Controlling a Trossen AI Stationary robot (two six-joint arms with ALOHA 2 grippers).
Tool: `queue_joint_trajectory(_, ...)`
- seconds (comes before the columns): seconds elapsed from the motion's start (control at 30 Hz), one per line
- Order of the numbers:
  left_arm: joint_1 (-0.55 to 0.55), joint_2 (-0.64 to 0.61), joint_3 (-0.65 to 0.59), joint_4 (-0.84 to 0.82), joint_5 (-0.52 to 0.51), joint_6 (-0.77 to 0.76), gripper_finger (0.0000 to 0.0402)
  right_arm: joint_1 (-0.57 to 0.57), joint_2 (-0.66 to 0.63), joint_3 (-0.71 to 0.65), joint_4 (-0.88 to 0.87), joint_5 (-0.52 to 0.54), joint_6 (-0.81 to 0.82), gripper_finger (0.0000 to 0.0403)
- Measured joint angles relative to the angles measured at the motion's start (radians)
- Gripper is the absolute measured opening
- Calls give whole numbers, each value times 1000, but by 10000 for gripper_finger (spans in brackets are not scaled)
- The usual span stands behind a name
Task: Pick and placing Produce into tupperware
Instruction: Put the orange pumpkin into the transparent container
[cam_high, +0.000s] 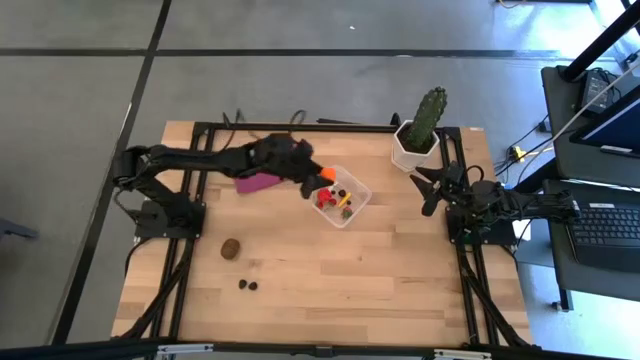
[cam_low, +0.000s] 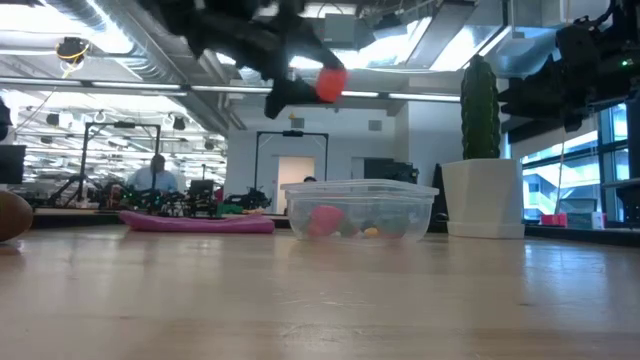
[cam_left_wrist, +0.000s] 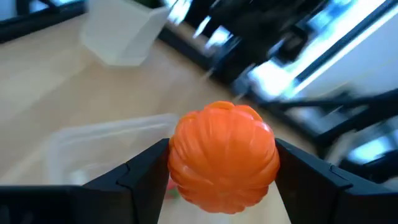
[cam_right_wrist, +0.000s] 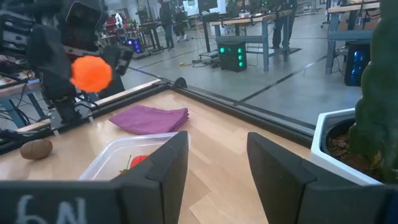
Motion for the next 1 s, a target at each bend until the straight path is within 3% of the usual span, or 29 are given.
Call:
queue_joint_trajectory(0.33, -29, 267, 431, -456, -44, 187, 248, 0, 0, 0, 6, 0, 3, 168)
queue_joint_trajectory(0.5, -37, 411, 578, -618, -81, 232, 248, 0, 0, 0, 5, 0, 3, 168)
queue_joint_trajectory(0.7, -36, 530, 670, -716, -115, 227, 248, 0, 0, 0, 2, 0, 4, 168)
queue_joint_trajectory(1.0, -42, 627, 679, -749, -142, 219, 248, 0, 0, 0, -4, 0, 9, 168)
